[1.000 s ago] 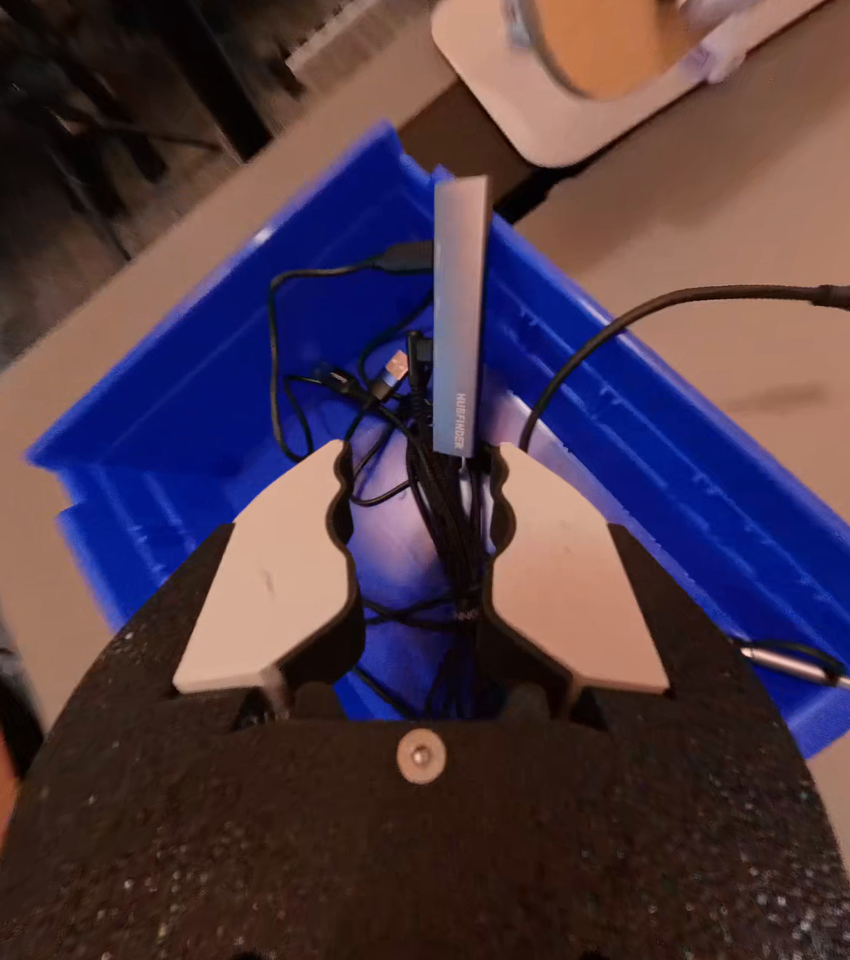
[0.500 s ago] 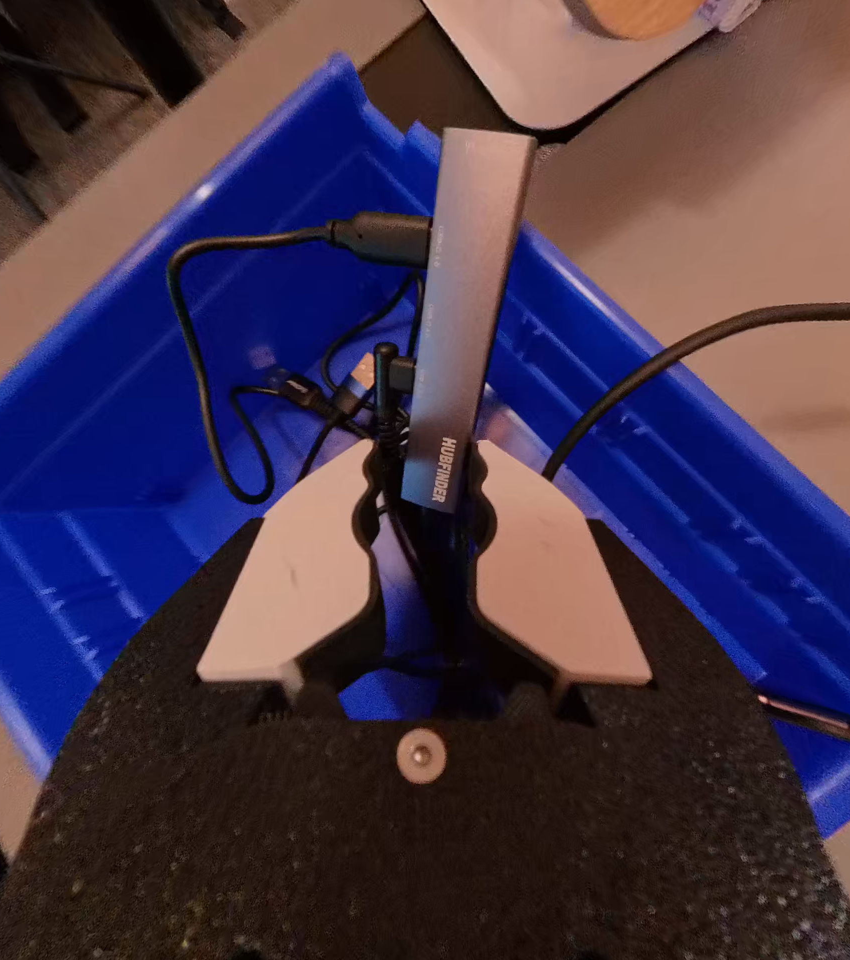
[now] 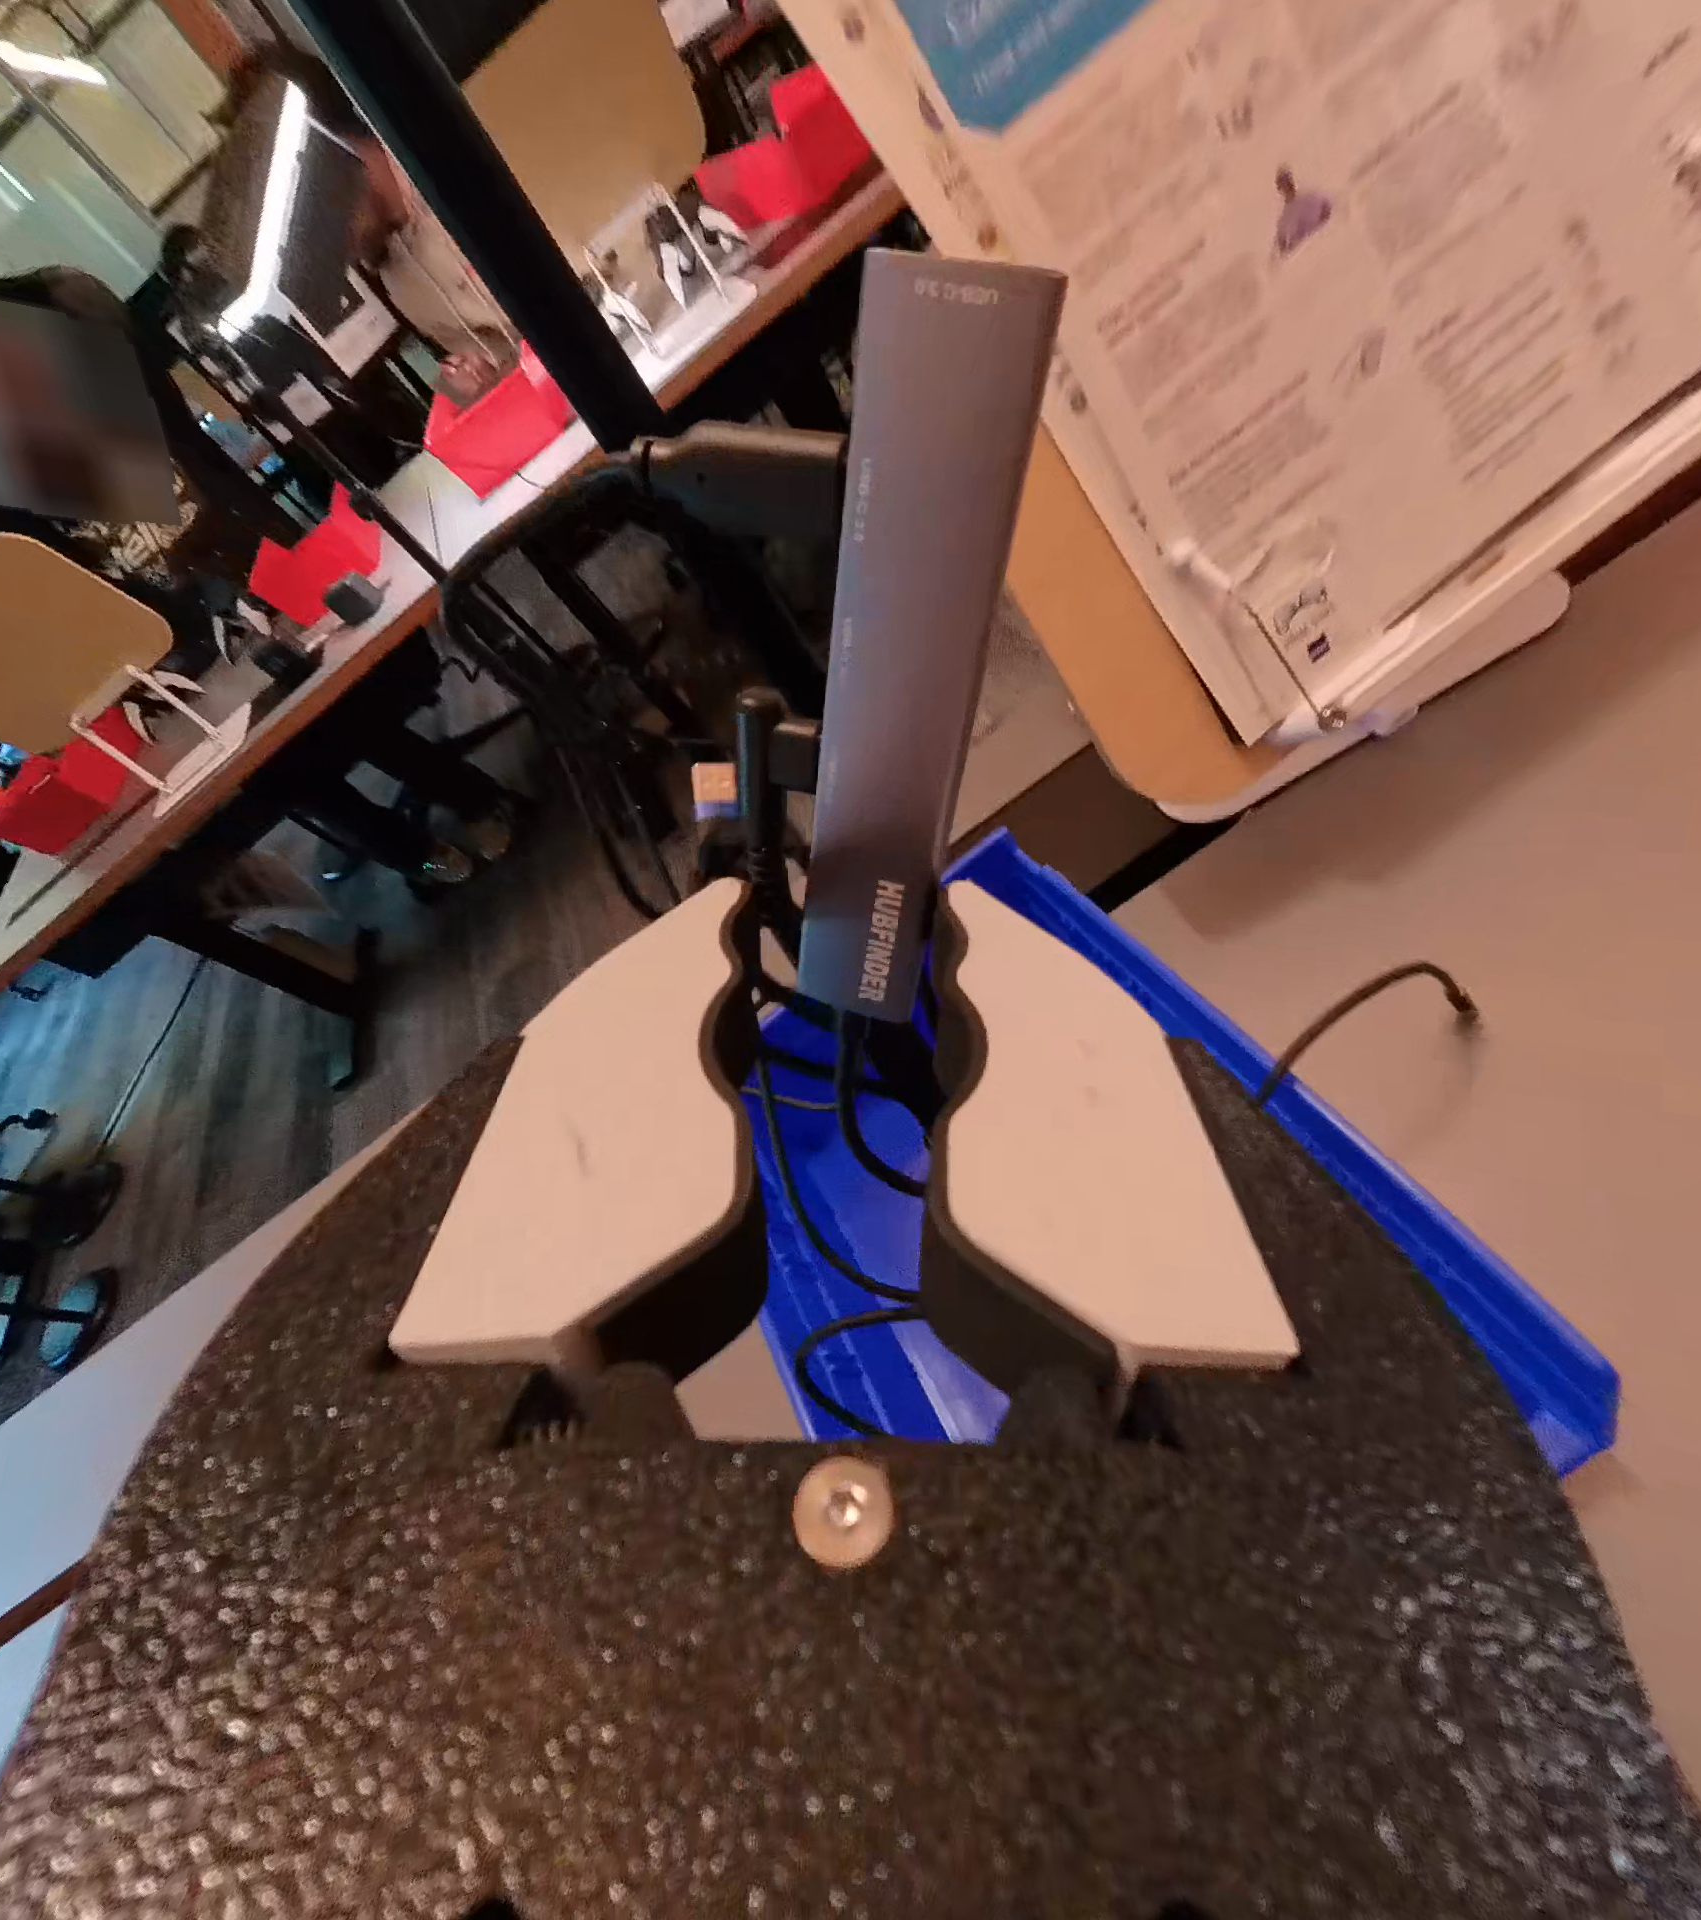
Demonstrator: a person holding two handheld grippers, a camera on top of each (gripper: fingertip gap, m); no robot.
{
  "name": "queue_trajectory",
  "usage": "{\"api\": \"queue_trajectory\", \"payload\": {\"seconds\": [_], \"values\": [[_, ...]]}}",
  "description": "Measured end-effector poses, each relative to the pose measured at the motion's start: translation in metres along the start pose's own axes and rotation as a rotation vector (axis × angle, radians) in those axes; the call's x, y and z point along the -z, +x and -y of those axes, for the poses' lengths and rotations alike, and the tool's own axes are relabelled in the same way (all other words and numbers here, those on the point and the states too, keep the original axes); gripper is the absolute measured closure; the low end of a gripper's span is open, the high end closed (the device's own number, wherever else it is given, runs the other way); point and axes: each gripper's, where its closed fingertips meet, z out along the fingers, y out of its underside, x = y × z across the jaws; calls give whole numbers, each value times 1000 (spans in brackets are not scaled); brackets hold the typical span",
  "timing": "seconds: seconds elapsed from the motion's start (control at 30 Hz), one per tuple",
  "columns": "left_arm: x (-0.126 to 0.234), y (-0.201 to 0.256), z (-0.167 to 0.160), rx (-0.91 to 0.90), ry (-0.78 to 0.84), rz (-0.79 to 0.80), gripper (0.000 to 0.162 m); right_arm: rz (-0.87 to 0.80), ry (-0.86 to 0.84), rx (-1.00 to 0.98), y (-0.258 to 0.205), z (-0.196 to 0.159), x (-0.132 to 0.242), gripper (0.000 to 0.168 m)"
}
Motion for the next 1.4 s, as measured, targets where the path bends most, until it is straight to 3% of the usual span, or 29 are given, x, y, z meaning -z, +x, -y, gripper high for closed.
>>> {"api": "queue_trajectory", "payload": {"seconds": [0.03,0.27,0.43,0.5,0.57,0.7,0.83,1.03,1.13,1.2,1.3,1.4], "values": [[8,-3,6,9,17,7,130,9,4,-2,-4,0,0,108],[55,-30,44,63,170,139,132,54,2,25,-31,6,4,110],[85,-32,95,31,308,164,133,83,-42,42,-51,14,7,109],[94,-27,113,34,346,152,134,139,-62,-8,-71,21,10,107],[110,-16,135,5,407,150,152,233,-53,-81,-103,35,15,104],[129,29,158,-82,424,142,153,426,-48,-122,-179,57,33,103],[131,106,152,-151,427,32,154,689,-70,-221,-262,68,64,104],[115,233,103,-359,432,-31,154,897,-78,-381,-329,87,112,109],[104,293,74,-550,442,23,154,852,-128,-346,-338,75,115,109],[100,329,61,-686,471,77,154,772,-181,-381,-331,56,106,98],[99,366,48,-836,519,133,153,798,-237,-717,-319,41,103,92],[100,389,37,-920,558,120,153,909,-278,-921,-315,37,107,100]]}}
